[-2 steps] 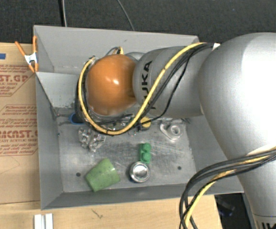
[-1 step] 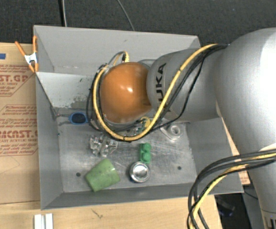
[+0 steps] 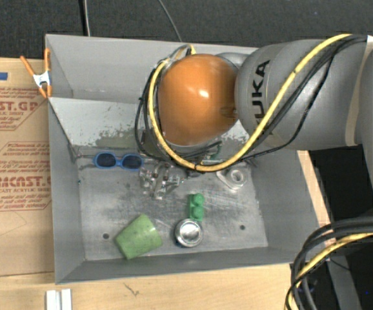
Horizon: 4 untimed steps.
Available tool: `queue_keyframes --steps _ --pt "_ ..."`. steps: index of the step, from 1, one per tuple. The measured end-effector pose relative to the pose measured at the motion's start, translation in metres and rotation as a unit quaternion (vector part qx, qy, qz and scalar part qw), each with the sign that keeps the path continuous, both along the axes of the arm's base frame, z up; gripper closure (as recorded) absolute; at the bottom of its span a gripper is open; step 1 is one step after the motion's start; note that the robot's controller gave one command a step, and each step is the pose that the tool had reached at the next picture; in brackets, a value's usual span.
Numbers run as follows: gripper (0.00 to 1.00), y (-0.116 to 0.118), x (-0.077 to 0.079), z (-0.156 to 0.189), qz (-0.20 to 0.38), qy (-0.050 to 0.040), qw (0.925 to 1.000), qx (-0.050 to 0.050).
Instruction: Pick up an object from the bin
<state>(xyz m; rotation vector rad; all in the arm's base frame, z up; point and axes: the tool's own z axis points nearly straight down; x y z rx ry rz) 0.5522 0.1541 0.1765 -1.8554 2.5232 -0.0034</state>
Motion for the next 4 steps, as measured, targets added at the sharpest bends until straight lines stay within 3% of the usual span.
queue_keyframes --steps 1,2,3,4 --pt "1.00 -0.018 0.041 -0.023 0.123 0.0035 0.9924 -0.001" --pt "1.00 -0.006 0.032 0.000 0.260 0.0024 0.9657 -0.001" --pt "1.00 0.003 0.019 -0.005 0.189 0.0040 0.9819 -0.001" --pt "1.00 0.050 0.010 -0.021 0.312 0.0035 0.9500 -0.001"
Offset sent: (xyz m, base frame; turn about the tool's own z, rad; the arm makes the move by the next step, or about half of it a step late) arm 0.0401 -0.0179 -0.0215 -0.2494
